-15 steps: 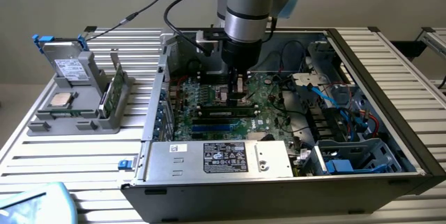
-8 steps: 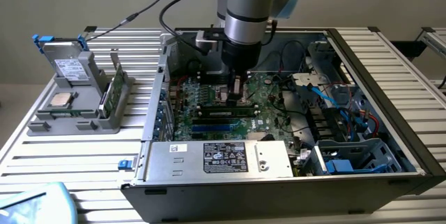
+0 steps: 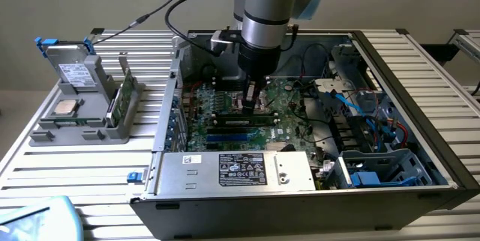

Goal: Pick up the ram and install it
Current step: 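Press down the ram until it locks into place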

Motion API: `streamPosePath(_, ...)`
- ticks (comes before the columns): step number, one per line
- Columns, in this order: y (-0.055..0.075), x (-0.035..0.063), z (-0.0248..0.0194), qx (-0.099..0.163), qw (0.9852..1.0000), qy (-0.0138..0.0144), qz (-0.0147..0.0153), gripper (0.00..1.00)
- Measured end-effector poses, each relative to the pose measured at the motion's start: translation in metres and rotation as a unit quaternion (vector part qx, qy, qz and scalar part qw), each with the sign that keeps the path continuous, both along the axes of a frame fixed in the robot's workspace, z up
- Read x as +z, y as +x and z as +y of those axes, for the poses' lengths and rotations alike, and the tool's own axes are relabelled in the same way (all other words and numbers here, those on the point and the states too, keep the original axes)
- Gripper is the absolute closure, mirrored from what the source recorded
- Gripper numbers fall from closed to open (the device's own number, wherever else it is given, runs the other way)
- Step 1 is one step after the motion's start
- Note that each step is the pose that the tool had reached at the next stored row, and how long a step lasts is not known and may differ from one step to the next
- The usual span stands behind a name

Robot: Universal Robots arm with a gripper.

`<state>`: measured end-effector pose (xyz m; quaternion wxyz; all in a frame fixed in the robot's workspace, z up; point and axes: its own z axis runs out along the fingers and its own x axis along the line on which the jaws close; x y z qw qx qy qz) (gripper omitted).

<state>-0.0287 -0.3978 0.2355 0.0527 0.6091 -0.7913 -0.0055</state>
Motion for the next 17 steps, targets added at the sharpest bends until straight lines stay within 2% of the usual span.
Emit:
streamPosePath(6, 0.0000, 0.0024, 0.0000, -0.040, 0.9992, -0.0004, -0.0001, 0.90)
streamPosePath(12, 0.0000, 0.0026, 0.0000, -0.073, 0.9973, -0.0052, -0.0002, 0.90)
streamPosePath(17, 0.0000, 0.0026, 0.0000, -0.102, 0.9948, -0.0082, -0.0003, 0.90)
